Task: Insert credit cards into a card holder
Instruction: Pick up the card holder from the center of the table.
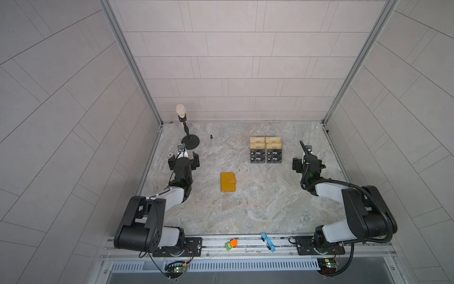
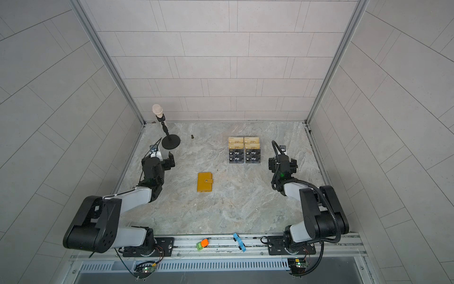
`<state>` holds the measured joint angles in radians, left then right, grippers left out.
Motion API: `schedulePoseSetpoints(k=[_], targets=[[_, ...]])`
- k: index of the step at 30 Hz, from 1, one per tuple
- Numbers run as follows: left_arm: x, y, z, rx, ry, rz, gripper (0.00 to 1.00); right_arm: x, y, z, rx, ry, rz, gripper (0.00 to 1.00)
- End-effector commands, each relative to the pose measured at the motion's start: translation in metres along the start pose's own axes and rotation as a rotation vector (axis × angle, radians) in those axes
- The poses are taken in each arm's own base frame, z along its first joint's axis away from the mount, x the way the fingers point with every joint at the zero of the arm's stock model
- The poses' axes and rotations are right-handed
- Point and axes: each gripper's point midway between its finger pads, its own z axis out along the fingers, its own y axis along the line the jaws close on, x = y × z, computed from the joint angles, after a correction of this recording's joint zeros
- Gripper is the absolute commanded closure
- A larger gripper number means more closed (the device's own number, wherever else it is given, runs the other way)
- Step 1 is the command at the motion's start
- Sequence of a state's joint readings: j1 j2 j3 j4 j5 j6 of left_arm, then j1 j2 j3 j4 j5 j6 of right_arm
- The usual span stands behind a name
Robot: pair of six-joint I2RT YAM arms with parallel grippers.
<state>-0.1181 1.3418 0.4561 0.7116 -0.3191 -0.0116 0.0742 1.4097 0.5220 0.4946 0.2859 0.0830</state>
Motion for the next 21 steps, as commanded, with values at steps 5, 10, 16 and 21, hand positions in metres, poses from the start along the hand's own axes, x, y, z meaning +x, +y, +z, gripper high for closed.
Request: schedulePoseSetpoints(k=[5,10,16,21], targets=[[-0.020,0.014,-0.022,-0.053,0.192,-0.086,0.08,-0.051,-0.019,-0.048,0.013,0.004,0.044,0.12],[-0.010,-0.013,-0.044,0.094,0.444,-0.085,0.23,-0.074,0.005,-0.092,-0.121,0.034,-0.004,0.21],[0.011,-0.051,-0.092,0.344,0.648,-0.151,0.28,-0.078,0.056,-0.151,-0.342,0.111,-0.082,0.26],[0.032,-0.104,-0.129,0.620,0.766,-0.247,0.28,-0.076,0.104,-0.190,-0.474,0.158,-0.177,0.30]])
